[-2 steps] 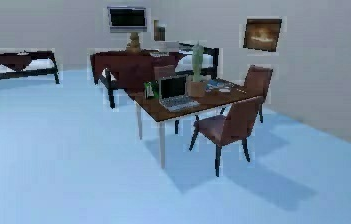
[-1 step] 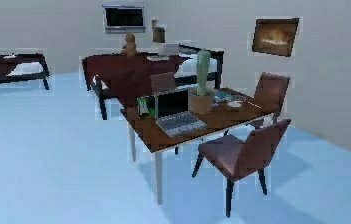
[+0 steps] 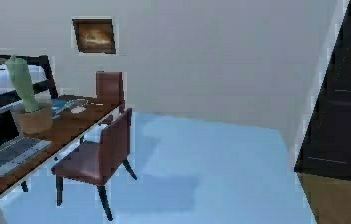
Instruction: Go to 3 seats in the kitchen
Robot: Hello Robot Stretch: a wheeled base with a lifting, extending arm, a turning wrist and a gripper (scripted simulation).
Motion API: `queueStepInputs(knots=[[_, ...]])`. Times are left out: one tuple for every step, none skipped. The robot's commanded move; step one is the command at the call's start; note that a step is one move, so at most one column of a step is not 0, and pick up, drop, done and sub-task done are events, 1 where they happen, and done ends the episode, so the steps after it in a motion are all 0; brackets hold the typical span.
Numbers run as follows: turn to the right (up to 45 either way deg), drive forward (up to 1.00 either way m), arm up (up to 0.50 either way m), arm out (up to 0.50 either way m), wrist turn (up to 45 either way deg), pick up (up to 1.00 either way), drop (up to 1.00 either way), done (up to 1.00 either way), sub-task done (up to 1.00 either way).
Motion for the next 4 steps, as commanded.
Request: queueStepInputs(knots=[[42.0, 0.0, 0.0, 0.0, 0.0, 0.0, 0.0, 0.0, 0.0], [0.0, 0.8, 0.0, 0.0, 0.0, 0.0, 0.0, 0.0, 0.0], [45.0, 0.0, 0.0, 0.0, 0.0, 0.0, 0.0, 0.0, 0.0], [18.0, 0.0, 0.0, 0.0, 0.0, 0.0, 0.0, 0.0, 0.0]])
